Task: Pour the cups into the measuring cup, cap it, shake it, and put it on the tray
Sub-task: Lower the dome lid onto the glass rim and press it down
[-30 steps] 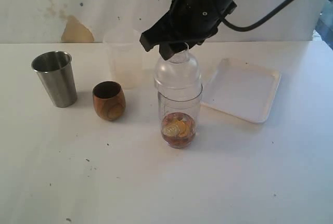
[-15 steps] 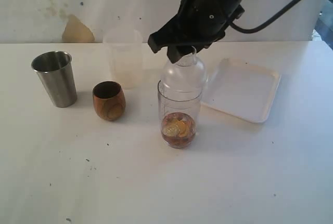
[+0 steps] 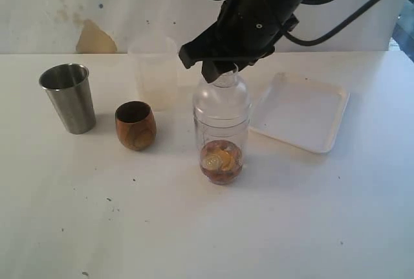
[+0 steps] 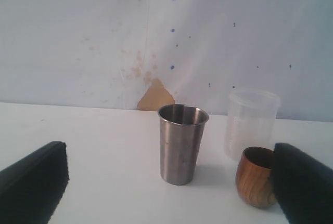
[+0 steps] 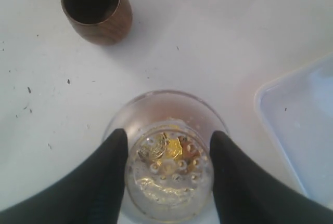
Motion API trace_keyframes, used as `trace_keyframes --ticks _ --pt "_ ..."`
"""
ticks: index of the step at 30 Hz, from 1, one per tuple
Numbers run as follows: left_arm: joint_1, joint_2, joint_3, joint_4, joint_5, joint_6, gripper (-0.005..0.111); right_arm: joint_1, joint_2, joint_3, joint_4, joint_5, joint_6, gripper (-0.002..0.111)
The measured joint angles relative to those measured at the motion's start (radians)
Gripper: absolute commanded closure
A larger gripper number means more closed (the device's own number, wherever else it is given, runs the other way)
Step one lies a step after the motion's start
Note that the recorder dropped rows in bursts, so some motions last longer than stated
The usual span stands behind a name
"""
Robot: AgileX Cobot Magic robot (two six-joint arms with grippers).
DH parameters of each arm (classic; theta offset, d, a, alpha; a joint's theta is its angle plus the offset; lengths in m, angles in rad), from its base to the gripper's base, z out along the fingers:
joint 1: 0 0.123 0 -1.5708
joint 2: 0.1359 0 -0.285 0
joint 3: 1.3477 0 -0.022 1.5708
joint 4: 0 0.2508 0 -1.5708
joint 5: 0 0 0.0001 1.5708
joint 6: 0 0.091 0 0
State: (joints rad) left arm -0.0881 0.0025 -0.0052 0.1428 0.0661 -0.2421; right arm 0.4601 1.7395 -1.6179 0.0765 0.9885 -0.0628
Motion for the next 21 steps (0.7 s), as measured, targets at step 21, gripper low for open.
trace_keyframes --ticks 21 --pt "0.000 0.000 0.000 0.000 0.000 0.002 0.002 0.000 0.029 0.000 -0.057 0.019 -0.006 0.108"
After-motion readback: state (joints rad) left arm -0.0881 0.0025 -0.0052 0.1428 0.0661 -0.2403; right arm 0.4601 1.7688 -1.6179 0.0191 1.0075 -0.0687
